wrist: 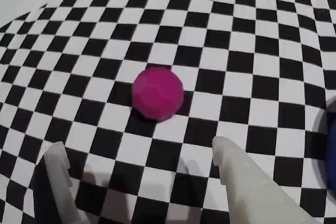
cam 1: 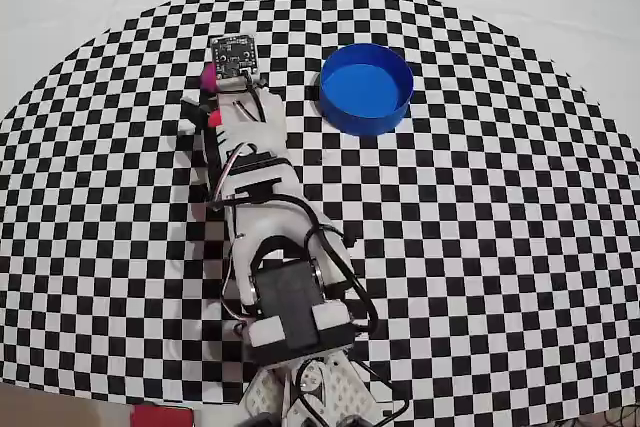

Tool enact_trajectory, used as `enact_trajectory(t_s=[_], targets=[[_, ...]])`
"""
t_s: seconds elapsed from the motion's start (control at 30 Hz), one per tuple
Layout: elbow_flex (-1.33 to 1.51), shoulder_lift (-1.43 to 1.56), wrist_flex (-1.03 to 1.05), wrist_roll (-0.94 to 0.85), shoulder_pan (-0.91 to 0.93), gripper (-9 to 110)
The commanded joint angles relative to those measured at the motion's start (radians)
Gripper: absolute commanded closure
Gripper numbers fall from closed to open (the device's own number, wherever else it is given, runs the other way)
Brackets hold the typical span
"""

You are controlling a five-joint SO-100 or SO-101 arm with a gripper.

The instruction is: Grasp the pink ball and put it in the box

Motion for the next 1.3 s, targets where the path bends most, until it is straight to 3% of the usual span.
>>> enact_trajectory(t_s=[0.0,1.27], targets=[[-0.046,-0.011,-0.015,-0.009,-0.006,69],[-0.258,-0.250,-0.014,-0.009,-0.020,69]])
